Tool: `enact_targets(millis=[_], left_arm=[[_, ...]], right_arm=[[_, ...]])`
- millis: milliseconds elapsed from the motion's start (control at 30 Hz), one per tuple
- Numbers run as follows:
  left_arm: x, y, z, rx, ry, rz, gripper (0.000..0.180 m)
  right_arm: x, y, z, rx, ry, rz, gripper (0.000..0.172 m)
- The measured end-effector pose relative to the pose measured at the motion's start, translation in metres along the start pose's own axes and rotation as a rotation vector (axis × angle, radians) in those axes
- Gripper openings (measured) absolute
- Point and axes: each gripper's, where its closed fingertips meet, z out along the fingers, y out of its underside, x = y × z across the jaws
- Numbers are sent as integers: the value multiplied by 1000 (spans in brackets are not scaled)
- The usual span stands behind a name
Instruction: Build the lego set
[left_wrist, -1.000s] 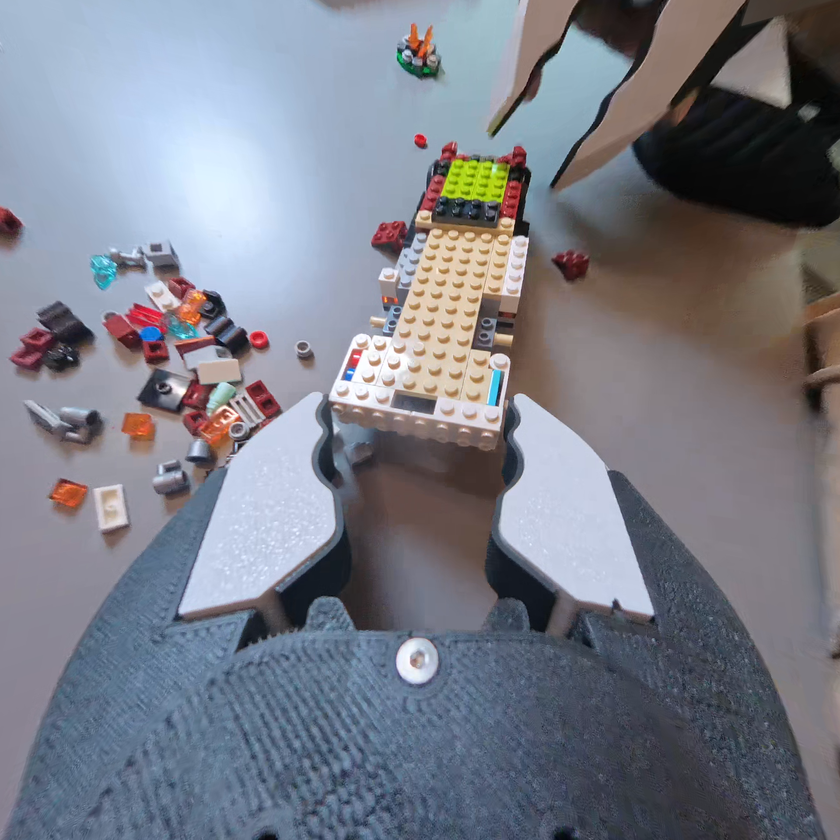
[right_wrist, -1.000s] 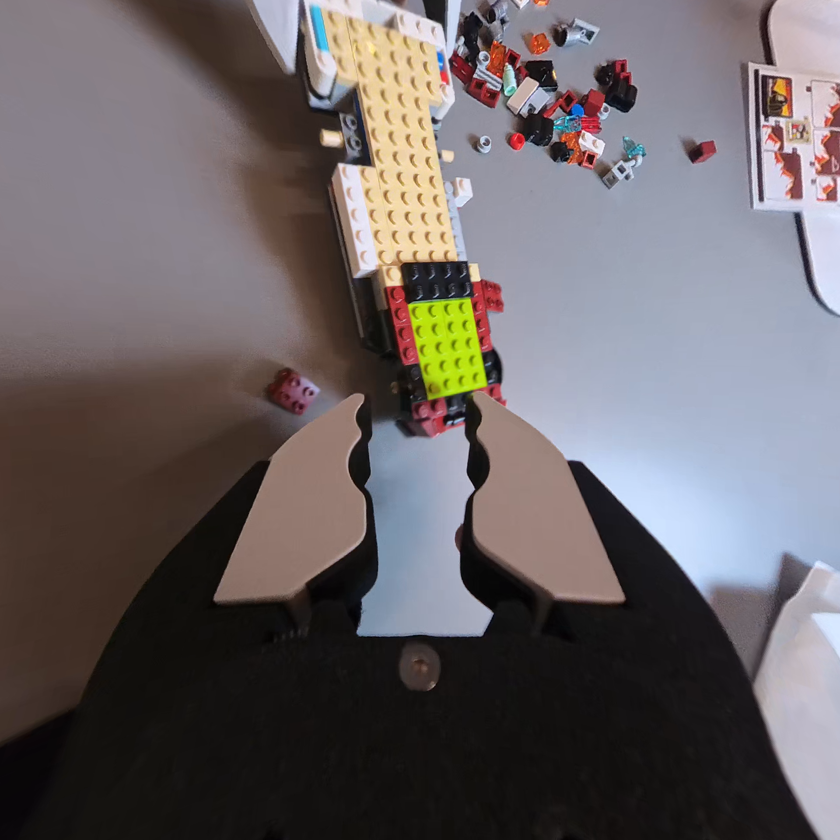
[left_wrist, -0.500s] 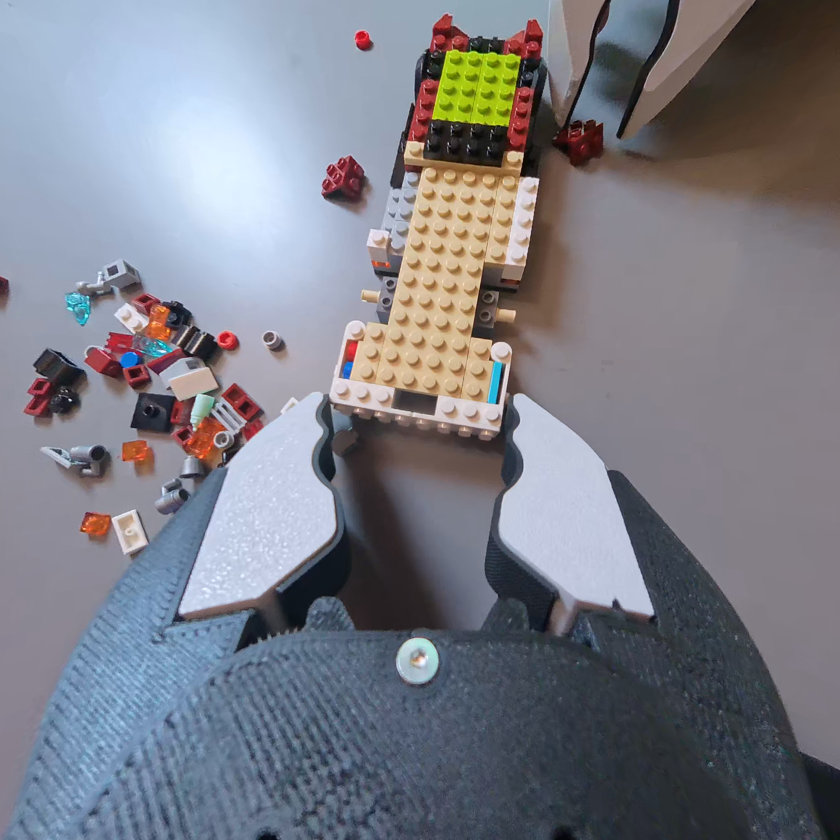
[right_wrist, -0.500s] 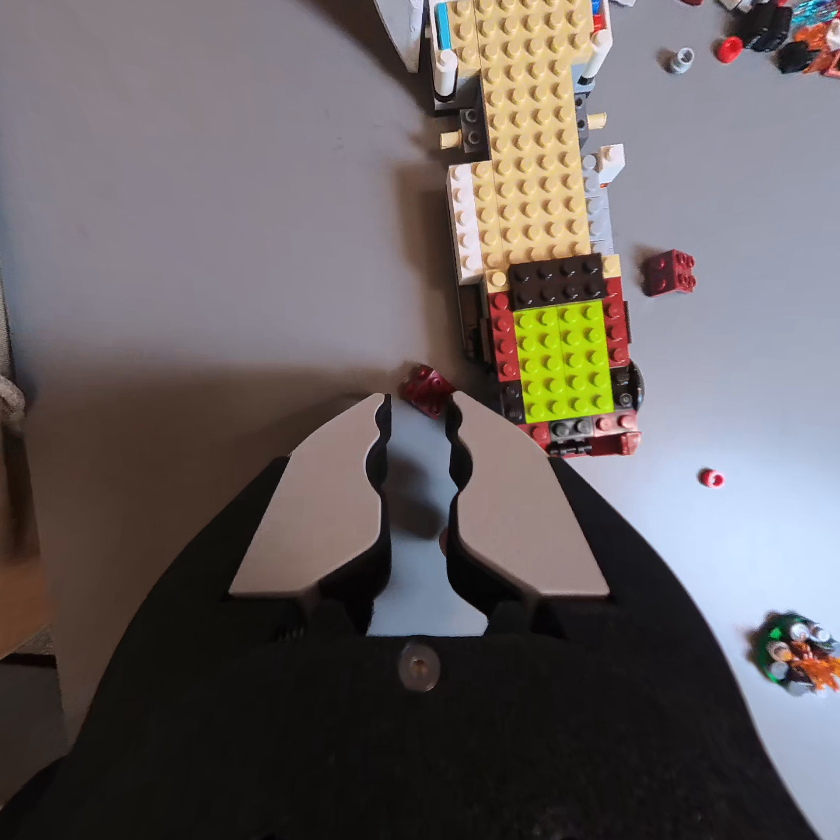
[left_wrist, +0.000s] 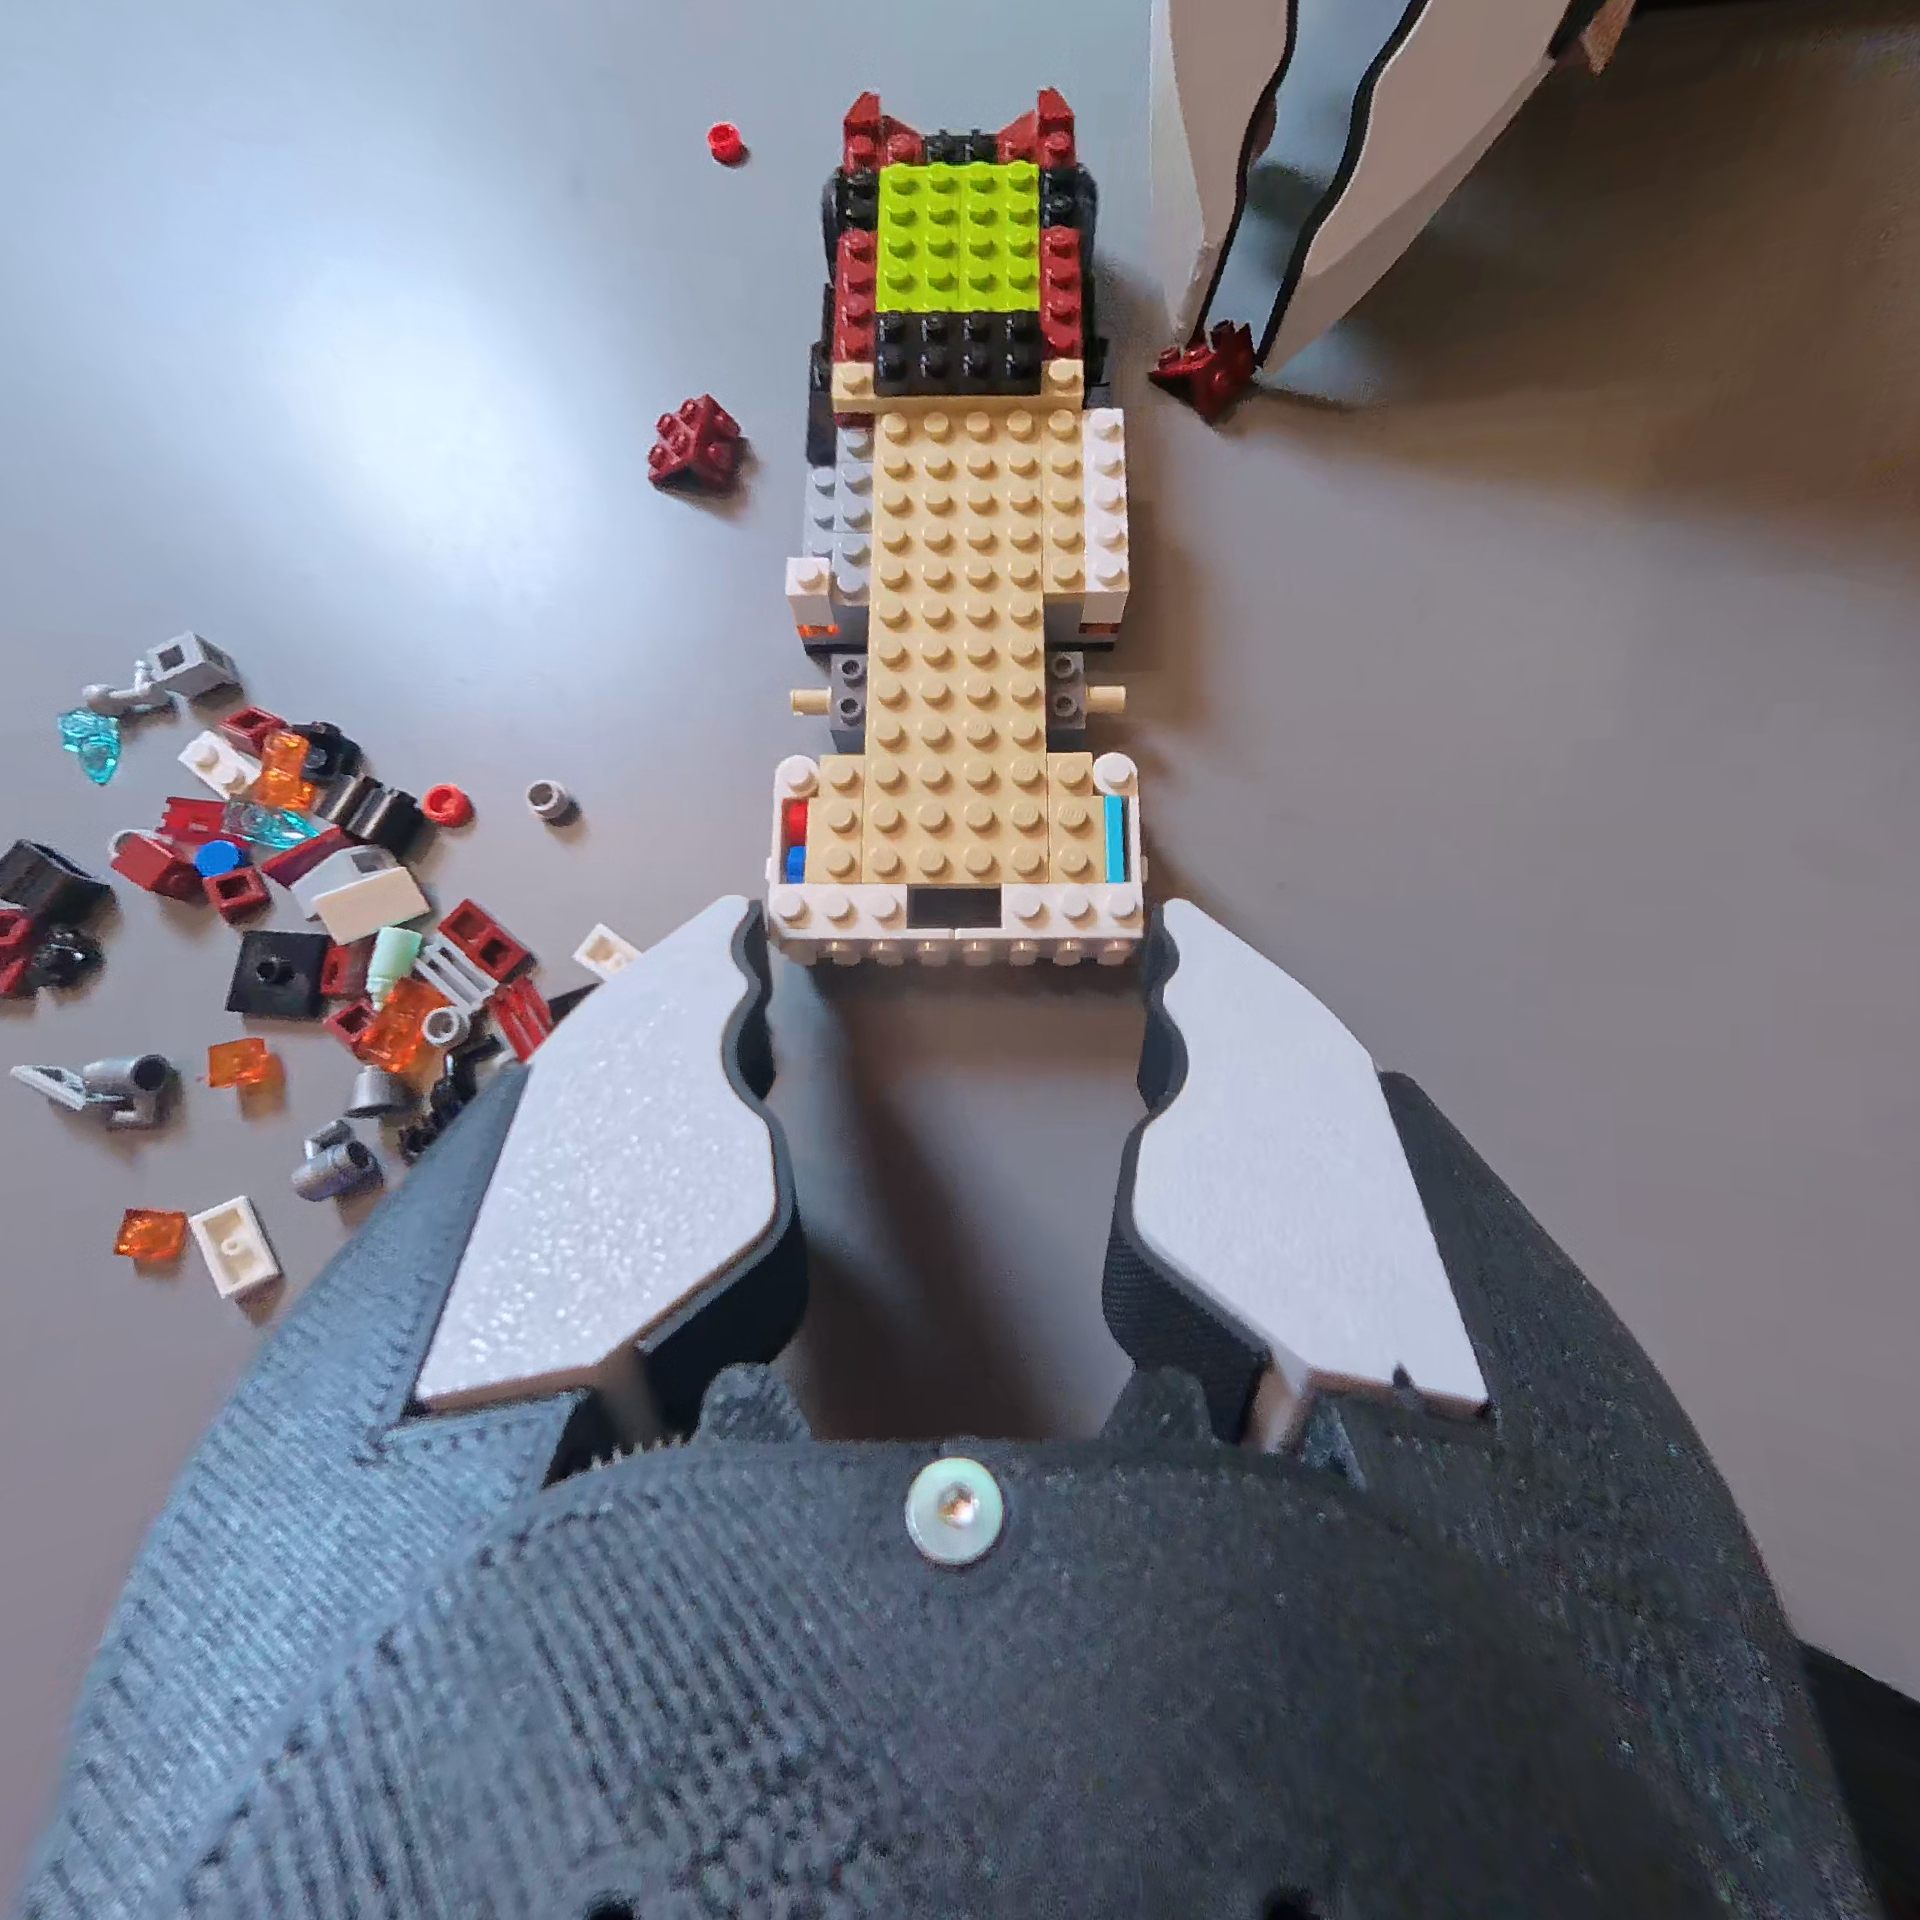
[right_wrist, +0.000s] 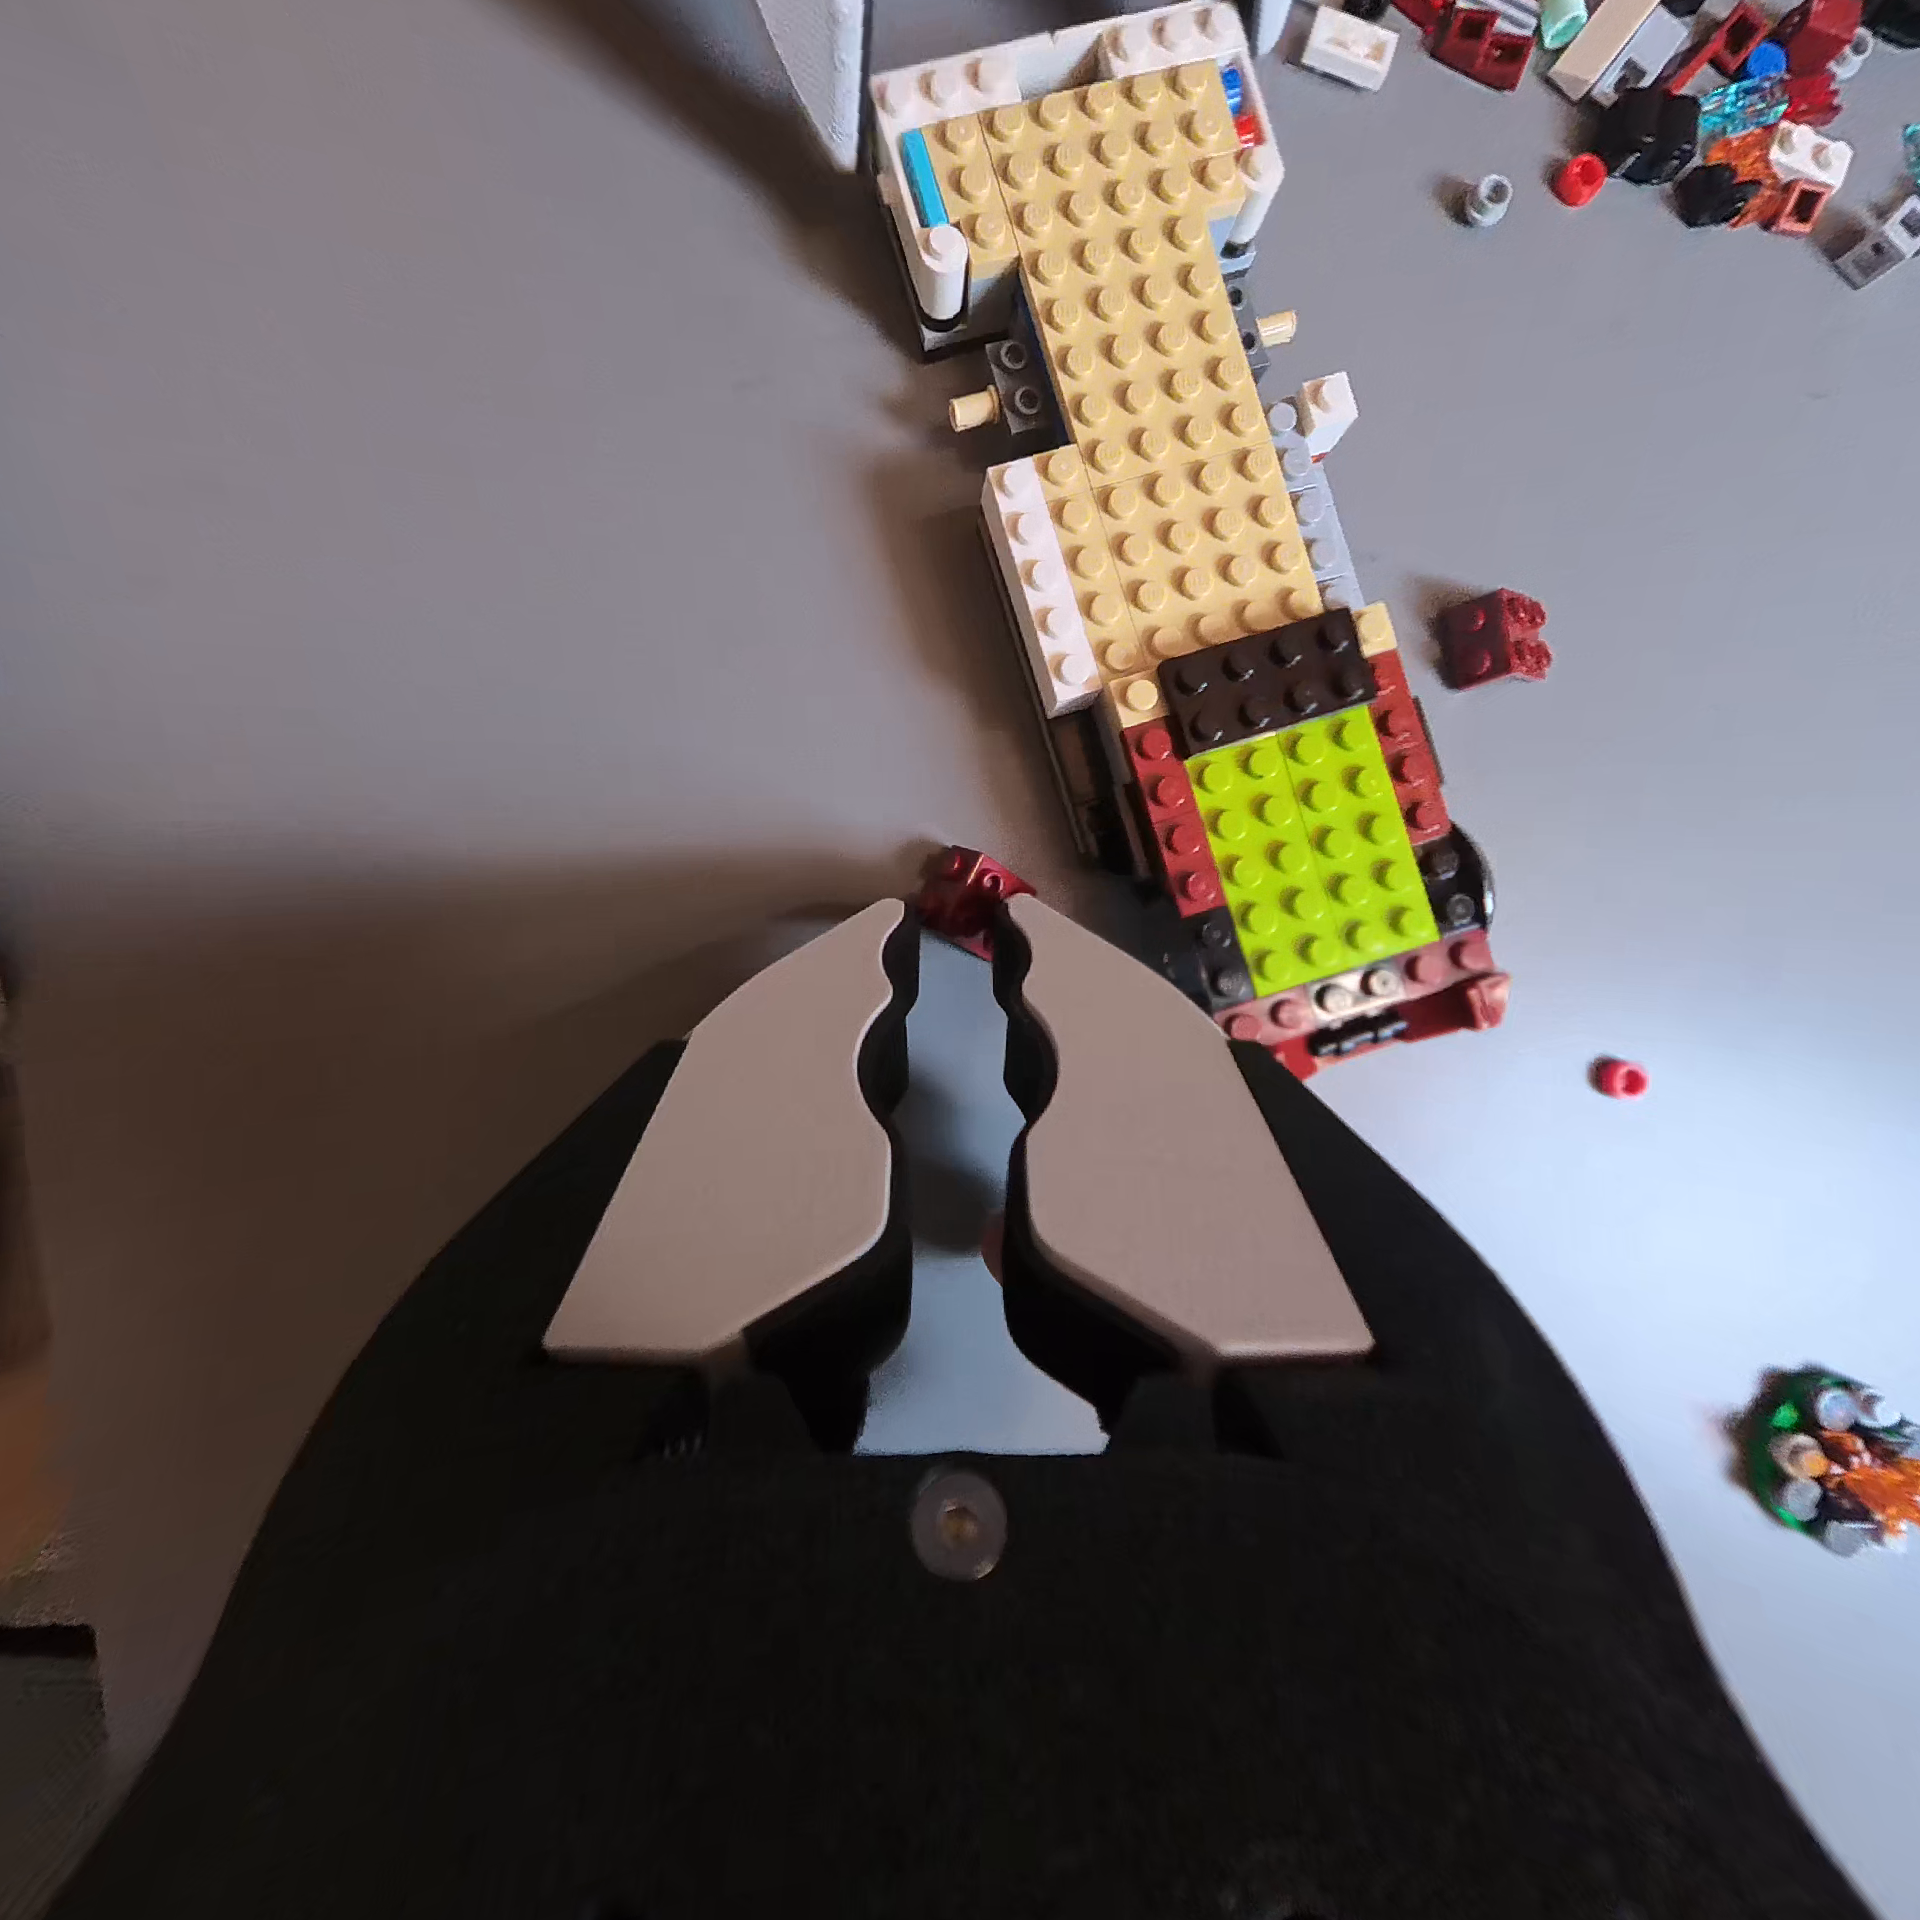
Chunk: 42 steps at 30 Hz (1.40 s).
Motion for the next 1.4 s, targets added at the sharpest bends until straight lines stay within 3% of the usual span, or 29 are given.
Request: enact_targets(millis=[133, 267, 467, 700, 967, 1100, 1400], left_arm=[[-11, -13, -22, 97, -26, -48, 69], [-16, -56, -44, 330, -42, -95, 58], [5, -95, -40, 497, 12, -133, 44], [42, -114, -15, 512, 161, -143, 36], [56, -117, -6, 532, 320, -331, 22], [54, -108, -1, 493, 282, -269, 19], [58, -102, 3, 456, 280, -236, 5]], right_arm=[[-1, -3, -13, 104, 10, 30, 12], [7, -18, -37, 269, 19, 61, 12], [17, -36, -72, 496, 35, 92, 11], [7, -48, -65, 515, 21, 20, 12], [-6, -74, -54, 530, 79, -187, 11], [-10, -80, -48, 528, 127, -294, 12], [-11, -84, -35, 528, 97, -298, 12]])
